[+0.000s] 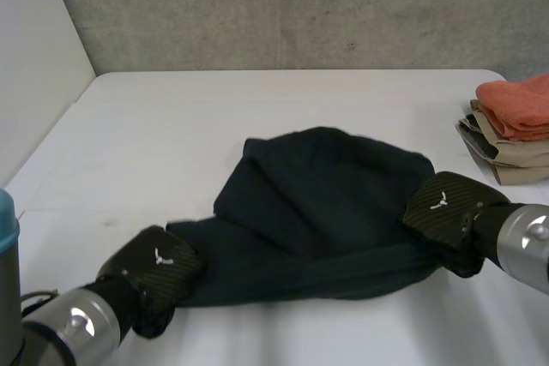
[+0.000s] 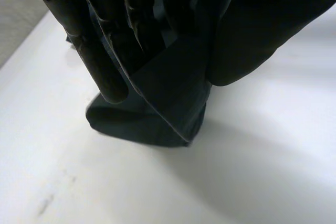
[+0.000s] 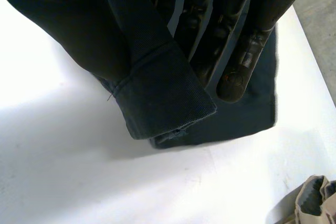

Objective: Fold the laundry.

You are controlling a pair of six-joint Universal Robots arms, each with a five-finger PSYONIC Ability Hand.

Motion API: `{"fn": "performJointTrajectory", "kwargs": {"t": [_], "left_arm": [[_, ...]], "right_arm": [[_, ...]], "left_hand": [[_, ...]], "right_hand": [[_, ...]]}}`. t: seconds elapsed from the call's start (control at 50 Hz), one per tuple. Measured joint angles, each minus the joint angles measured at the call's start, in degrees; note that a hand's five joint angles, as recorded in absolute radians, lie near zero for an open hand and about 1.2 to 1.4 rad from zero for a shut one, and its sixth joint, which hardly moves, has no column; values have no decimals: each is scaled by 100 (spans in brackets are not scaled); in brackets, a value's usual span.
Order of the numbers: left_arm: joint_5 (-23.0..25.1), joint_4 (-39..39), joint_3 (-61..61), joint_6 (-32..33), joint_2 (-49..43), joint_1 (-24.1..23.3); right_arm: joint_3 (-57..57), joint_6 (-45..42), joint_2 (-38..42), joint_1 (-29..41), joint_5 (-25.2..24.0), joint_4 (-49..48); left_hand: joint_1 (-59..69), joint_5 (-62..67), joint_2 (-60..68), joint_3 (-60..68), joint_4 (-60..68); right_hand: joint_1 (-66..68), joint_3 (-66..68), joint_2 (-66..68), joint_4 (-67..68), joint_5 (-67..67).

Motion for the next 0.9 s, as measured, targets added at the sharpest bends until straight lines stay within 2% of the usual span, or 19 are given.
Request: {"fn": "performJointTrajectory", "kwargs": {"t": [0.04, 0.18, 0.2, 0.24, 0.26, 0.28, 0.3, 0.36, 0.52, 0.6, 0.74, 0.9], "left_arm": [[6, 12, 12, 30, -37, -59], [-37, 1299, 525, 49, -1011, -72], [-37, 1299, 525, 49, -1011, -72], [-122, 1988, 1103, 51, -1632, -29], [-122, 1988, 1103, 51, -1632, -29], [-198, 2378, 1581, 56, -2006, -3], [-251, 2604, 1927, 60, -2226, 11], [-380, 3074, 2762, 58, -2576, 62], [-590, 4647, 4488, -25, -2769, 216], [-605, 5133, 4502, -55, -2569, 192], [-588, 4983, 3620, -92, -2020, 27], [-580, 4261, 2194, -197, -1182, -265]], "right_arm": [[-1, -63, -12, -2, 6, 39], [-425, 10, 1001, 10, 249, -692], [-425, 10, 1001, 10, 249, -692], [-933, 164, 1534, 37, 518, -1112], [-933, 164, 1534, 37, 518, -1112], [-1012, 191, 1599, 40, 554, -1165], [-1579, 399, 1966, 68, 786, -1570], [-2190, 677, 2176, 98, 929, -2146], [-3188, 1633, 1921, 123, 1021, -4780], [-3217, 1859, 1659, 131, 996, -5299], [-2980, 1937, 1468, 139, 776, -4496], [-2422, 1836, 1119, 103, 487, -2752]], "left_hand": [[0, 0, 2, 0, 1], [0, 0, 8, 0, 16], [0, 0, 8, 0, 16], [0, 0, 11, 0, 20], [0, 0, 11, 0, 20], [0, 0, 11, 0, 20], [0, 0, 11, 0, 21], [0, 0, 11, 4, 22], [0, 0, 18, 19, 23], [0, 0, 19, 19, 23], [0, 38, 22, 24, 24], [0, 43, 27, 43, 25]], "right_hand": [[0, 0, 0, 0, 0], [0, 0, 0, 0, 0], [0, 0, 0, 0, 0], [0, 0, 0, 0, 0], [0, 0, 0, 0, 0], [0, 0, 0, 0, 0], [0, 0, 0, 0, 0], [0, 0, 0, 0, 0], [0, 0, 0, 0, 0], [0, 0, 0, 0, 1], [0, 84, 0, 0, 37], [0, 87, 0, 1, 51]]}}
